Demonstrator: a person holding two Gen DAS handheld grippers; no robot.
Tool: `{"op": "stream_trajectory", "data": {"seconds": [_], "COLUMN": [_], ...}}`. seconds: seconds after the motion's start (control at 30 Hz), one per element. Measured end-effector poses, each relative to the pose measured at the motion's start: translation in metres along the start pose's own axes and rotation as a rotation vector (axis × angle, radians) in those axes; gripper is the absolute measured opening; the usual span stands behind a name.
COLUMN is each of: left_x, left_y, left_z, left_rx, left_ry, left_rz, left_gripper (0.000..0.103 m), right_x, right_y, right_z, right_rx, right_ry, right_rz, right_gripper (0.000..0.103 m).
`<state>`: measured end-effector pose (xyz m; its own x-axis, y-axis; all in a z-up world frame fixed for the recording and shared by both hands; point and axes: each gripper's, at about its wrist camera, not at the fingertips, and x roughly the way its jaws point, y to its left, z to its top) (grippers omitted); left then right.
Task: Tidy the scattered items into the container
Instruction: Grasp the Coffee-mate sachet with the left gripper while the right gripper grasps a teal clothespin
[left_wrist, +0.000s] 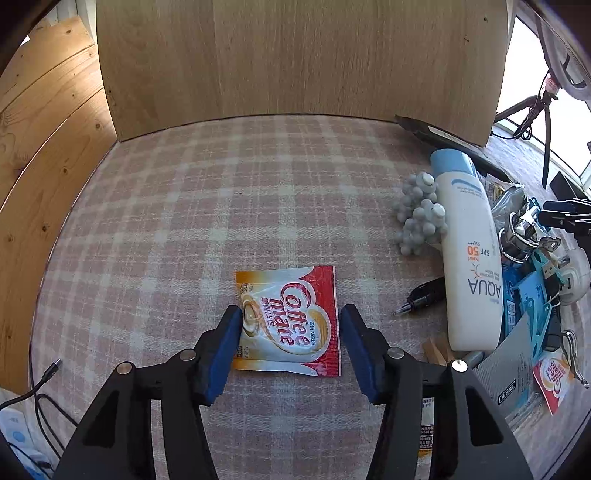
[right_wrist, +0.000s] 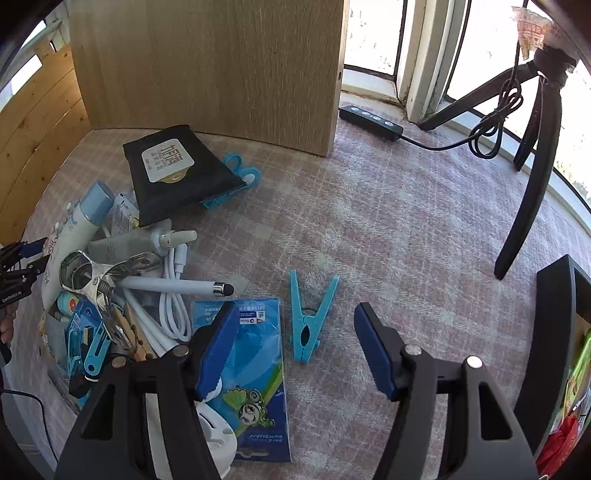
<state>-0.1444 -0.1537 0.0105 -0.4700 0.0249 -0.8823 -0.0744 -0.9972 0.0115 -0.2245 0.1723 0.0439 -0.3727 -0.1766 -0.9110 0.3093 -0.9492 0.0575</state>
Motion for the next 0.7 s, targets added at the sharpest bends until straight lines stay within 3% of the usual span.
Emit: {"op": "stream_trajectory", "data": {"seconds": [0.2, 0.27, 0.4, 0.47, 0.5, 0.6, 0.63, 0.7], "left_x": [-0.002, -0.006, -0.015, -0.018, -0.019, -0.024, -0.026, -0.033], "left_y": [-0.008, -0.011, -0.007, -0.002, 0.002, 0.012, 0.015, 0.021], "left_z": [0.000, -0.006, -0.022, -0.027, -0.027, -0.030, -0.031, -0.033], "left_rx": [-0.002, -0.003, -0.013, -0.026, -0.034, -0.064, -0.073, -0.091], "left_ry": [-0.009, -0.014, -0.024, -0.032, -0.037, -0.030, -0.029, -0.036], "left_rz": [-0.011, -0.010, -0.009, -0.011, -0.009, -0.019, -0.020, -0.011], "left_gripper": [0.048, 0.048, 0.046, 0.041, 0.030, 0.026, 0.013, 0.009], "right_x": [0.003, 0.003, 0.001, 0.001, 0.002, -0.008, -0.013, -0.022], "right_y": [-0.013, -0.012, -0.012, -0.013, -0.013, -0.016, -0.018, -0.021], "right_z": [0.001, 0.003, 0.003, 0.004, 0.004, 0.001, 0.000, -0.001], "right_rx": [0.056, 0.043, 0.040, 0.042, 0.042, 0.073, 0.085, 0.100], "right_ry": [0.005, 0.010, 0.019, 0.021, 0.020, -0.003, -0.013, -0.036], "right_rz": [0.029, 0.013, 0.011, 0.009, 0.009, 0.020, 0.022, 0.025], "right_gripper": [0.061, 0.056, 0.023, 0.023, 0.023, 0.023, 0.023, 0.023]}}
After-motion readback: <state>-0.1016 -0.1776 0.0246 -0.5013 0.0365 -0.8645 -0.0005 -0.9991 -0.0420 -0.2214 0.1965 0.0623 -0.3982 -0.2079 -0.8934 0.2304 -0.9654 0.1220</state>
